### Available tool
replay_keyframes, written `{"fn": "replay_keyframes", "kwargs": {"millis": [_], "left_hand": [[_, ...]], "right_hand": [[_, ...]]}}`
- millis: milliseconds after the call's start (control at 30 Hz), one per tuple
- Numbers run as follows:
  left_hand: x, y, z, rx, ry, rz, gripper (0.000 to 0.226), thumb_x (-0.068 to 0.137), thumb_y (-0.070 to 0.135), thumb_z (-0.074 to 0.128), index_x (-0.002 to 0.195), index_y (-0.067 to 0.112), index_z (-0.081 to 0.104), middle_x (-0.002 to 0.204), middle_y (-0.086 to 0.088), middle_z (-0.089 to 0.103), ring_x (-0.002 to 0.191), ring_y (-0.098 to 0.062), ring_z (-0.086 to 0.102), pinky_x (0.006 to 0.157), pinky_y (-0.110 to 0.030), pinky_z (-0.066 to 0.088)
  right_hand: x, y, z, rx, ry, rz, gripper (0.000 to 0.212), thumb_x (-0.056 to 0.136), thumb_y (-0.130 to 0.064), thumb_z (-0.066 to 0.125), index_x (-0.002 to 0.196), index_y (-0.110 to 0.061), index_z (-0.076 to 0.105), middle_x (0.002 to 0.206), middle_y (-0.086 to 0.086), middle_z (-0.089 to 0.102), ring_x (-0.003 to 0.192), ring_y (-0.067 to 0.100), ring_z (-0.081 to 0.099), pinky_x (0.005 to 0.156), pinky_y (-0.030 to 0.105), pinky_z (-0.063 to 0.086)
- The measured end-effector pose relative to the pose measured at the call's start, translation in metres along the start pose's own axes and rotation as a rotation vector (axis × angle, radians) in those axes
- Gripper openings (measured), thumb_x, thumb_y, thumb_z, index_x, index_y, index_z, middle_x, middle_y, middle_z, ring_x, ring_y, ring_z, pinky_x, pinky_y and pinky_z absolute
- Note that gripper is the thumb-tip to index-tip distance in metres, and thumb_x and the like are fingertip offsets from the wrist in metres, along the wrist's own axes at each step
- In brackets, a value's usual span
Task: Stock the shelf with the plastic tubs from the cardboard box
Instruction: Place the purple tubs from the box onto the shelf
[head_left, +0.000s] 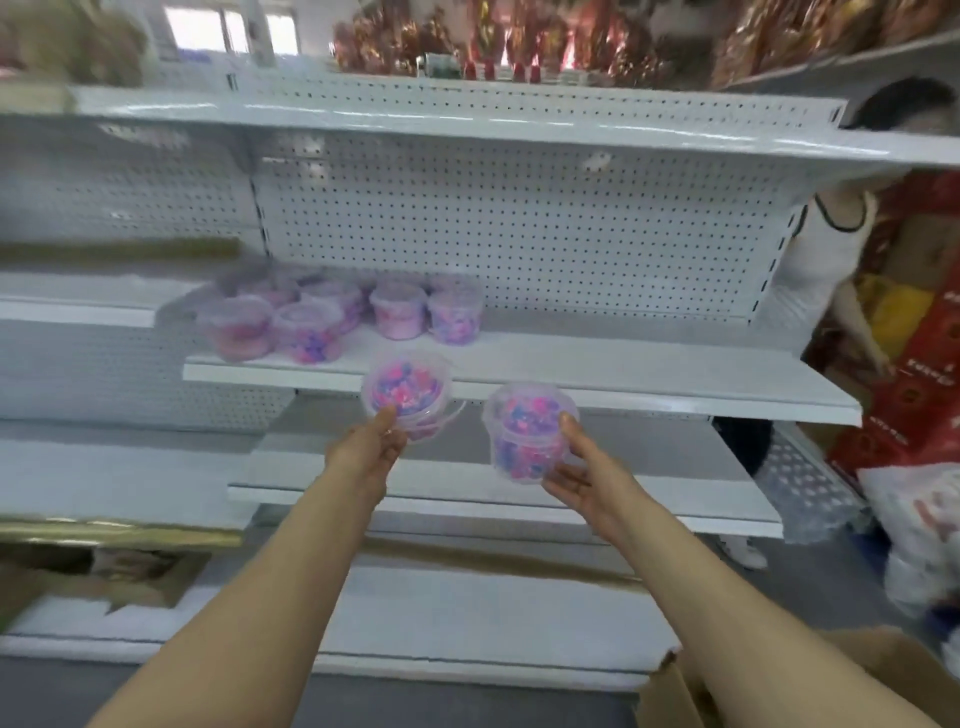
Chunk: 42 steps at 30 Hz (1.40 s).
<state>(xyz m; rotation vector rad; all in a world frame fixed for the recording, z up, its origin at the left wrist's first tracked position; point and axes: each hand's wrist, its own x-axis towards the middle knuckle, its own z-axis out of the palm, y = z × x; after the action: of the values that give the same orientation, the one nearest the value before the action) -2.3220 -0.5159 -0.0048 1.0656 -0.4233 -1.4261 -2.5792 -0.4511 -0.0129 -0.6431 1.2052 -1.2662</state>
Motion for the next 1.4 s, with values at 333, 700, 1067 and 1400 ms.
{"fn": "replay_keyframes", "kwargs": {"millis": [333,700,1067,1400], "left_hand": [[0.103,0.063,0.027,-0.010,0.073,0.025,0.017,0.082,0.012,0.076,0.090,0.004,0.063,0.086,-0.007,0.065,0.048,-0.010,0.057,0.043,-0.015,0.050],[0.190,0.081,0.033,0.176,0.199,0.083,0.030,0.078,0.023,0.080,0.089,0.004,0.059,0.048,0.000,0.065,0.059,-0.021,0.057,0.085,-0.036,0.053],[0.193,0.053,0.035,0.796,0.287,0.826,0.045,0.073,0.037,0.081,0.106,0.014,0.061,0.117,-0.008,0.055,0.111,-0.025,0.048,0.092,-0.031,0.039],[0.220,0.061,0.030,1.221,0.189,1.108,0.038,0.066,0.040,0.084,0.097,0.019,0.074,0.111,-0.002,0.070,0.123,-0.034,0.045,0.098,-0.043,0.041]], "right_hand": [[0.115,-0.051,0.093,-0.009,0.064,-0.063,0.045,0.079,-0.048,0.077,0.095,-0.010,0.060,0.100,0.016,0.057,0.093,0.028,0.062,0.085,0.038,0.058],[0.196,-0.059,0.139,-0.040,0.152,-0.028,0.055,0.075,-0.048,0.081,0.105,-0.007,0.059,0.113,0.017,0.065,0.097,0.029,0.069,0.071,0.032,0.058],[0.219,-0.058,0.151,-0.769,0.460,-0.267,0.077,0.075,-0.071,0.066,0.117,-0.008,0.056,0.112,0.011,0.068,0.101,0.033,0.066,0.083,0.036,0.052],[0.222,-0.055,0.178,-1.241,0.377,-0.652,0.083,0.066,-0.059,0.082,0.131,-0.020,0.049,0.131,0.003,0.056,0.128,0.025,0.041,0.092,0.036,0.046]]}}
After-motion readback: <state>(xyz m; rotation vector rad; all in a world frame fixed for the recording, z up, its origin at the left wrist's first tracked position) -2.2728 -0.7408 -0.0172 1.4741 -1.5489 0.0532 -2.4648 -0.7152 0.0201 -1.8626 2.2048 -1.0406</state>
